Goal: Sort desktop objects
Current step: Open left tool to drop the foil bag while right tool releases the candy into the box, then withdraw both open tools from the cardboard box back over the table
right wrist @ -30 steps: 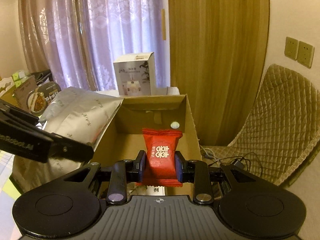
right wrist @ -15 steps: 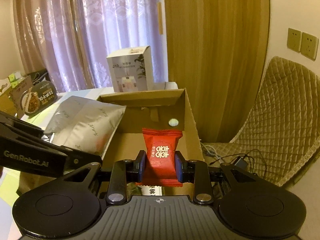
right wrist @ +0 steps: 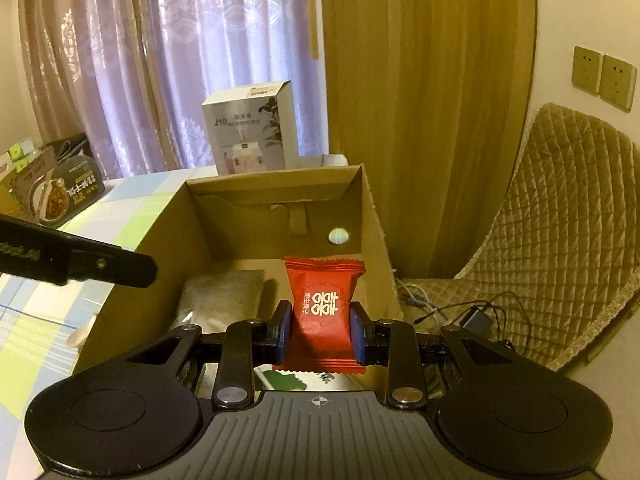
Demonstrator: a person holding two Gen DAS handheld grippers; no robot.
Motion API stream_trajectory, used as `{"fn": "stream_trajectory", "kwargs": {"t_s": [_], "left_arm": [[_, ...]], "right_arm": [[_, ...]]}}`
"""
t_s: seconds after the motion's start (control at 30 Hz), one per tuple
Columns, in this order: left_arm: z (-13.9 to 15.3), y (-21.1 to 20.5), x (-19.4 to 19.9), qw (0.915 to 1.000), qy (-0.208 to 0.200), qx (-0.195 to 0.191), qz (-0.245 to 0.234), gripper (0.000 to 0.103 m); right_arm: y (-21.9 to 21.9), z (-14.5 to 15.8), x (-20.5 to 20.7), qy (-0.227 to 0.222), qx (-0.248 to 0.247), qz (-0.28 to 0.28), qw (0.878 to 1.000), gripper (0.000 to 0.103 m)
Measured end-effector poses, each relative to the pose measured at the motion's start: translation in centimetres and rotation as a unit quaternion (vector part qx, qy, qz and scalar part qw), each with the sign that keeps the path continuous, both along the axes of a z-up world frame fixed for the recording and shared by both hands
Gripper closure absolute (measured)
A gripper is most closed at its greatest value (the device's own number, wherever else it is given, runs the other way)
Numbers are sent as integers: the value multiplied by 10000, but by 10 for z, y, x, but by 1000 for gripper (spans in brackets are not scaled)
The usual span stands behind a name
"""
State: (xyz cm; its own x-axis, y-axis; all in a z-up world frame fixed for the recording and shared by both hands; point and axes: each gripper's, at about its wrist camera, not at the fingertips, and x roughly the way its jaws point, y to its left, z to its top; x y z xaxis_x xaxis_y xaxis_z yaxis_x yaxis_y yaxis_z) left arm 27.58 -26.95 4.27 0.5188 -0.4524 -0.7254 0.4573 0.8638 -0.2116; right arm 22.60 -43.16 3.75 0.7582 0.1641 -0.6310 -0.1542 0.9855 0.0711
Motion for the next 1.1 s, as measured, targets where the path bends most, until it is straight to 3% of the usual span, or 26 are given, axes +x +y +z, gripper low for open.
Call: {"fn": "stream_trajectory", "kwargs": {"t_s": [0.4, 0.43, 0.5, 0.87, 1.1], "left_arm": [[2, 16, -21, 9997, -173, 189, -10, 59], [2, 17, -22, 9997, -176, 193, -6, 59], [2, 19, -25, 9997, -186, 186, -6, 59], [7, 45, -44, 9995, -269, 132, 69, 53], [0, 110, -77, 9980, -375, 398, 317, 45]], "right_arm": [[18, 8, 2, -117, 81, 170, 9998, 75], [18, 11, 2, -179, 131, 195, 9996, 72], [20, 15, 2, -233, 140, 188, 9995, 42], [20, 24, -21, -195, 152, 39, 9997, 40], [37, 39, -53, -289, 170, 210, 9992, 31]]}}
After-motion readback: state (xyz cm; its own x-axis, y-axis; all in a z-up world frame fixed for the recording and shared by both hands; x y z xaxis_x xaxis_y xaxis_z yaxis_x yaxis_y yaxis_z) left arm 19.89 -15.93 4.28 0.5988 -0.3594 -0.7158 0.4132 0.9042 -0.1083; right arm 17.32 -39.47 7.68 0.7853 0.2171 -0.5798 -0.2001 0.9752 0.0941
